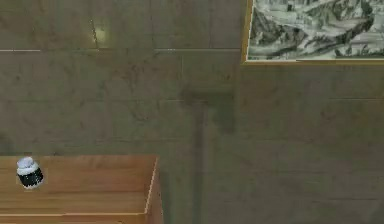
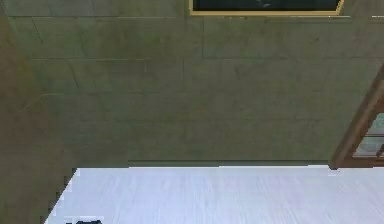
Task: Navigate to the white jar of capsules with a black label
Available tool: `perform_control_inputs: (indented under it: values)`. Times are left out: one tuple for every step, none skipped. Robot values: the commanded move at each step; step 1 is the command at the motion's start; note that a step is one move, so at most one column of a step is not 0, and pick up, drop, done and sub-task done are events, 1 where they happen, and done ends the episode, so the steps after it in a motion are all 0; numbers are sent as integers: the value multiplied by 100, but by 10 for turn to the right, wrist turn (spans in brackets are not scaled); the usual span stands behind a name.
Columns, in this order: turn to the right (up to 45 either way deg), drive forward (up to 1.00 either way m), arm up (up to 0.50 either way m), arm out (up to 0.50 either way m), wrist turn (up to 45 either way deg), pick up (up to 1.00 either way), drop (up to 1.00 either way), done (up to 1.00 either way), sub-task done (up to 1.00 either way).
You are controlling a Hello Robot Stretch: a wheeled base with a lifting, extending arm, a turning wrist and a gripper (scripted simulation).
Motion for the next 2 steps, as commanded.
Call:
perform_control_inputs:
  values:
    - [-420, 0, 0, 0, 0, 0, 0, 0, 0]
    - [0, 0, 0, 0, 0, 0, 0, 100, 0]
